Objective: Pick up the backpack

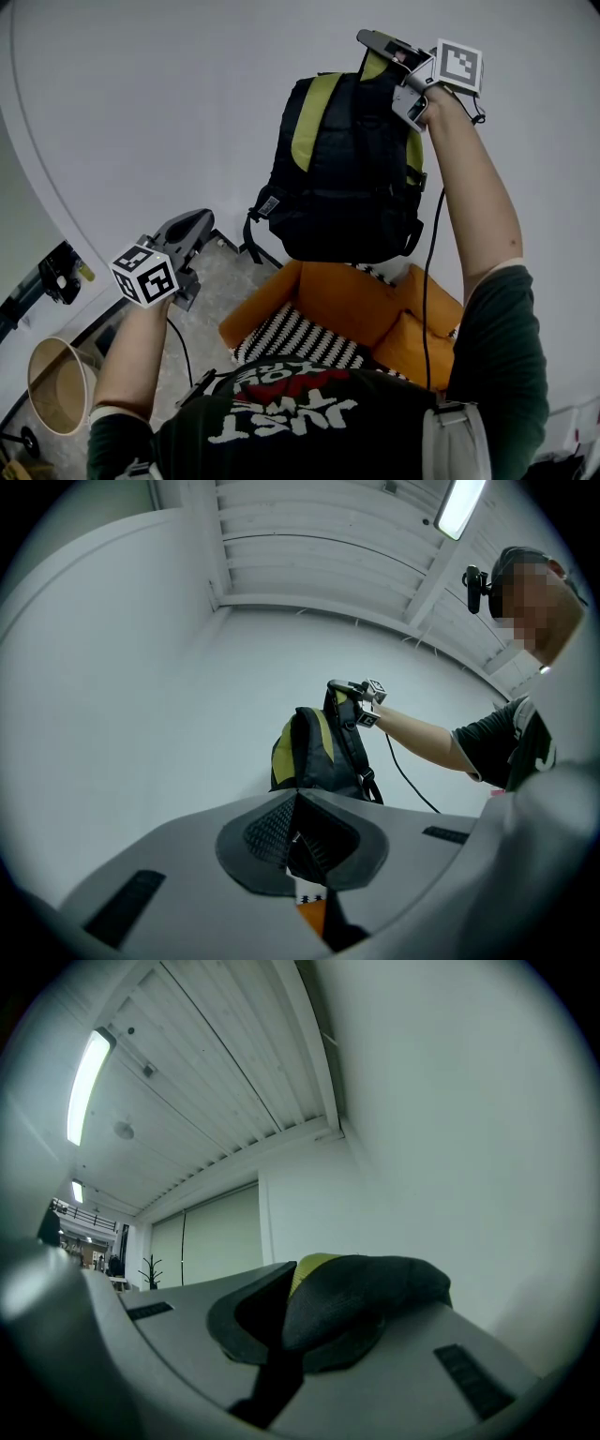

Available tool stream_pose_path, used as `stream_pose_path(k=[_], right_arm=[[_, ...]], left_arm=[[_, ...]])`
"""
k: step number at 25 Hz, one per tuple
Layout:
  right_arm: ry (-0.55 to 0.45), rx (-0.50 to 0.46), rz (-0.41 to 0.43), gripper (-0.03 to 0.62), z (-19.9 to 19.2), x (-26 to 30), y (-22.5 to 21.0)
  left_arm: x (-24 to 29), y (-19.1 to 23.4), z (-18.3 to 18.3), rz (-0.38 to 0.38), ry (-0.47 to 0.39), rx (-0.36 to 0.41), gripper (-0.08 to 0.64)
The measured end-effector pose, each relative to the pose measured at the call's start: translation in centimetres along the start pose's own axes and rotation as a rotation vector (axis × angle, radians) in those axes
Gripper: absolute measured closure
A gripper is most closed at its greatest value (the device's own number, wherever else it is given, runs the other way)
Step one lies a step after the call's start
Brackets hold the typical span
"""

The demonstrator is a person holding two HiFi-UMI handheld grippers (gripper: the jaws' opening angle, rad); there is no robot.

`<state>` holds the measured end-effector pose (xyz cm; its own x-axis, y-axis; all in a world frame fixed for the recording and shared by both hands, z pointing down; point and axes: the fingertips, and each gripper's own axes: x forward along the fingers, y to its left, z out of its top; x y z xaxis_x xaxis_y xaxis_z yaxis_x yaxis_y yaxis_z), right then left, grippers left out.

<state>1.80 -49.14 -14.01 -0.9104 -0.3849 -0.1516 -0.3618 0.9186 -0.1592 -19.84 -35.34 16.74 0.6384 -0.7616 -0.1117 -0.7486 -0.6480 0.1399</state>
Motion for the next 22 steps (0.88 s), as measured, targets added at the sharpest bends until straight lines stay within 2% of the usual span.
stream_pose_path(k=[22], right_arm=[[0.022, -0.011, -0.012, 0.551, -0.2, 0.1, 0.8]], left_arm=[[-1.0, -0.7, 0.7, 0.009, -0.004, 0.001, 0.551]])
